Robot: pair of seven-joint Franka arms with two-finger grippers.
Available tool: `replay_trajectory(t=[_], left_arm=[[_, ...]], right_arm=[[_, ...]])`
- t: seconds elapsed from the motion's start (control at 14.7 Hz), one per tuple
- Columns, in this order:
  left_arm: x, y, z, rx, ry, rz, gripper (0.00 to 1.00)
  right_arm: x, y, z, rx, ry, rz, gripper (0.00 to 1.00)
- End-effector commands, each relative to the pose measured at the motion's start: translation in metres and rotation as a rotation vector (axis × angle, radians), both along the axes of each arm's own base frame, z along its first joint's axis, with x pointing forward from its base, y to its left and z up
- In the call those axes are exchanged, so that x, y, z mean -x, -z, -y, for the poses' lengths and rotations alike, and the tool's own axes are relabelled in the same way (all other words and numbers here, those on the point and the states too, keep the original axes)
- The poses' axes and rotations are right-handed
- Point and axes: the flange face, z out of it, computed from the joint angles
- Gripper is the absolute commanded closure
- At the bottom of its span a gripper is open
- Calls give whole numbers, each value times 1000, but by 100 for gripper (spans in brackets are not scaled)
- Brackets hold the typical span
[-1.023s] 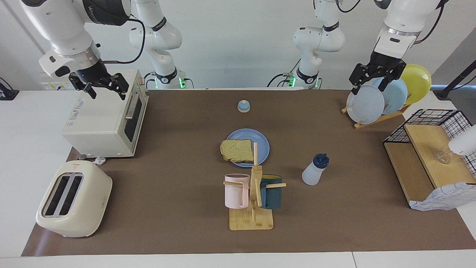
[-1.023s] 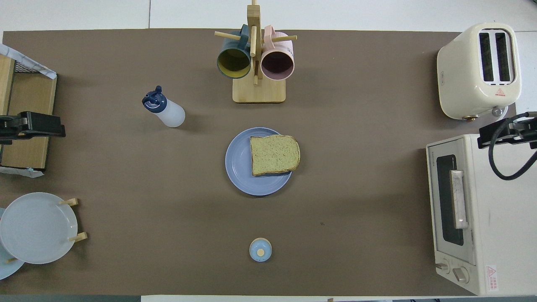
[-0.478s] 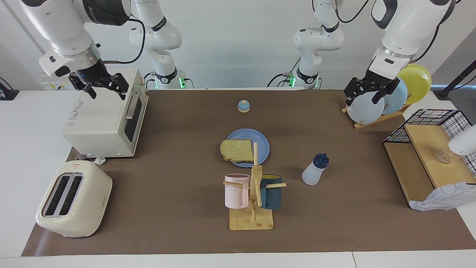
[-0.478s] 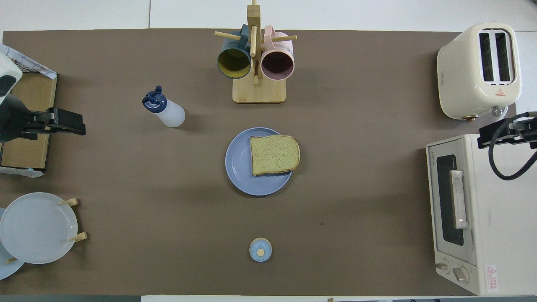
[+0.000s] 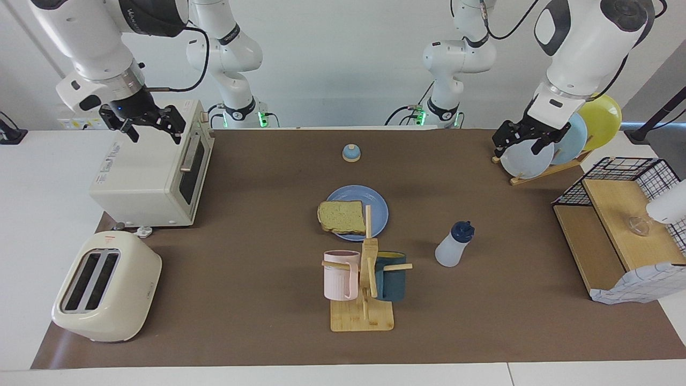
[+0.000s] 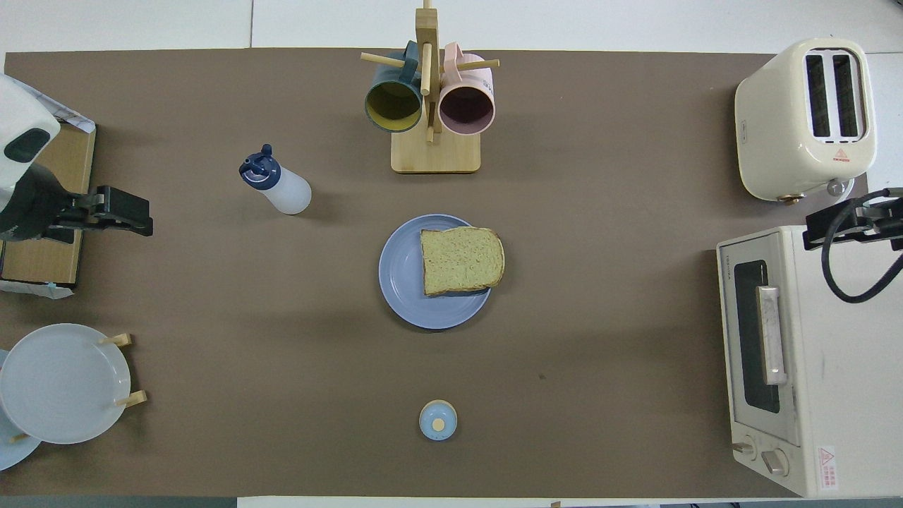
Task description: Put bread on plate and add seasoning
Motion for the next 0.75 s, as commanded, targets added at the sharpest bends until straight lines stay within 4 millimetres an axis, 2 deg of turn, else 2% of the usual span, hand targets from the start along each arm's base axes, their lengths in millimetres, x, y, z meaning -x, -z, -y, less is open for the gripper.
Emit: replay_trajectory(t=[0.0, 0.14, 0.68], left_arm=[[-4, -19, -7, 14, 3, -22, 0], [-4, -23, 1, 18, 17, 5, 0], [-5, -24, -3, 16, 11, 15, 0]], right_arm=[[0, 0, 2, -5, -8, -9, 0], [0, 0, 2, -6, -8, -9, 0], [0, 0, 1, -5, -10, -9, 0]])
